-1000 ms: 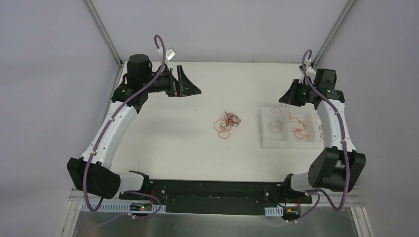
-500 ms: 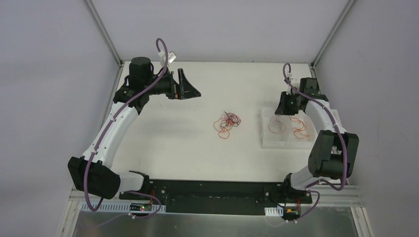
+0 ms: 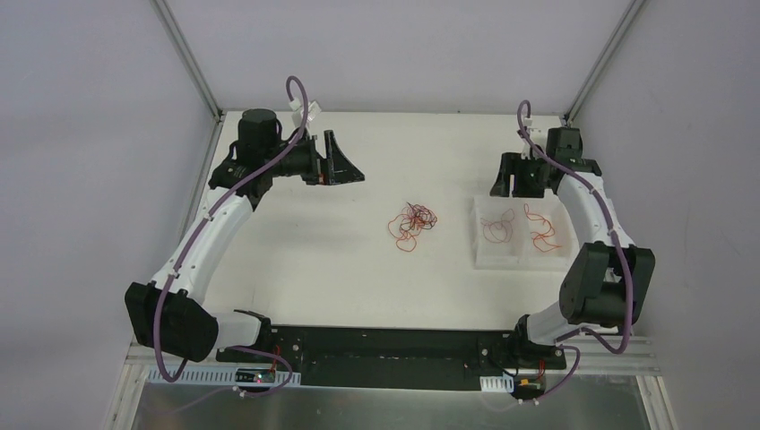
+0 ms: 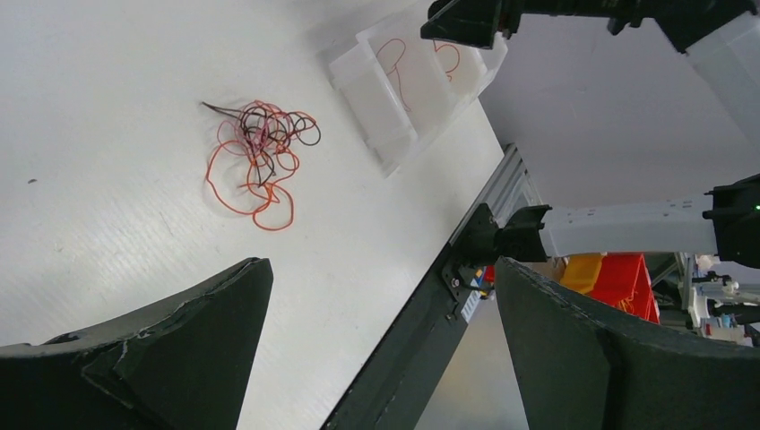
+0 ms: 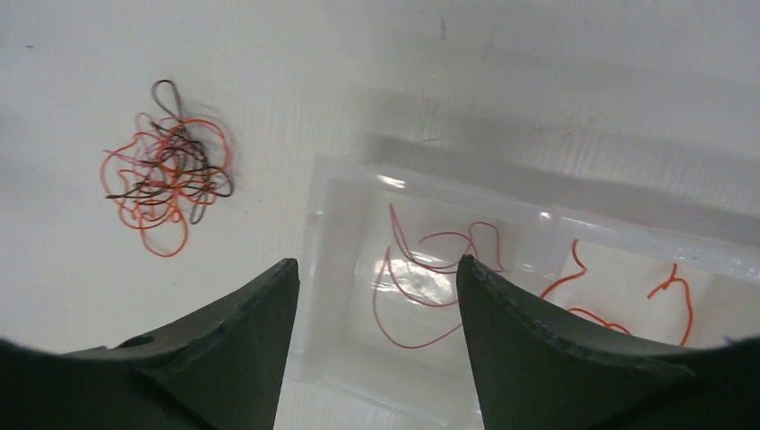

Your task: Untangle the cables

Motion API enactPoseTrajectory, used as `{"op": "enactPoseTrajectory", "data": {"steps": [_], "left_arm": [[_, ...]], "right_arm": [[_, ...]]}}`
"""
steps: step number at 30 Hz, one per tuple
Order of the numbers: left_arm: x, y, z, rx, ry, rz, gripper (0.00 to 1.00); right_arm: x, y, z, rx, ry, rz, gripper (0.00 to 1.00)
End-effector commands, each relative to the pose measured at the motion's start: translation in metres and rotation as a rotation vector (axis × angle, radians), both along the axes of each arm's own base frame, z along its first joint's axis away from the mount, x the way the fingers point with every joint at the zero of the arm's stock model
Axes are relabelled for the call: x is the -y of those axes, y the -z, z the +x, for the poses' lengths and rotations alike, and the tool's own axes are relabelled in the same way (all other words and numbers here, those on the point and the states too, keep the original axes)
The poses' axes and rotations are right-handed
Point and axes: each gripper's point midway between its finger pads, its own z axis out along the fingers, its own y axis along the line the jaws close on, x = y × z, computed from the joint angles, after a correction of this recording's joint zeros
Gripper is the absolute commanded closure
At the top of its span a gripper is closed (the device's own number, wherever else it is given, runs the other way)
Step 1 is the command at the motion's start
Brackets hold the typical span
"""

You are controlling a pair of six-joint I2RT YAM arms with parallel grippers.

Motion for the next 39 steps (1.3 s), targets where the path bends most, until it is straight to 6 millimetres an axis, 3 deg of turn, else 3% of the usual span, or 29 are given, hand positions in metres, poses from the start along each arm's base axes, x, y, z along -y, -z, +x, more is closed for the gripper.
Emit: {"op": "enactPoseTrajectory", "data": {"steps": [1, 5, 9, 12, 17, 22, 24, 27, 29, 34, 39], "left_arm": [[0.0, 0.014, -0.005, -0.014, 0.017, 0.005, 0.01], [0.003, 0.051, -0.001, -0.103, 0.051, 0.033, 0.01], [0.014, 0.084, 0.005, -0.172, 0.106, 0.061, 0.01], [0.025, 0.102, 0.009, -0.229, 0.154, 0.061, 0.02], [0.033, 0.132, 0.02, -0.326, 0.173, 0.069, 0.14], [0.033, 0.153, 0.02, -0.388, 0.173, 0.079, 0.25], [0.032, 0.158, 0.018, -0.396, 0.171, 0.084, 0.28], [0.031, 0.158, 0.014, -0.393, 0.168, 0.087, 0.31], [0.03, 0.154, 0.012, -0.38, 0.169, 0.085, 0.33], [0.026, 0.132, 0.002, -0.29, 0.183, 0.078, 0.31], [0.017, 0.087, -0.019, -0.012, 0.241, 0.09, 0.29]], "right_arm": [[-0.053, -0.056, -0.017, 0.06, -0.132, 0.126, 0.31], [-0.108, -0.053, -0.029, 0.006, -0.27, 0.148, 0.3], [-0.143, -0.032, -0.021, -0.049, -0.313, 0.131, 0.3], [-0.157, -0.009, -0.007, -0.064, -0.314, 0.091, 0.3], [-0.177, 0.034, 0.004, -0.166, -0.309, 0.073, 0.36], [-0.191, 0.058, -0.006, -0.217, -0.363, 0.048, 0.5], [-0.192, 0.059, -0.011, -0.224, -0.374, 0.056, 0.6], [-0.195, 0.053, -0.019, -0.223, -0.404, 0.083, 0.87], [-0.2, 0.039, -0.026, -0.214, -0.421, 0.12, 1.0], [-0.228, -0.022, -0.058, -0.169, -0.519, 0.286, 1.0], [-0.252, -0.069, -0.101, -0.133, -0.657, 0.374, 1.0]]}}
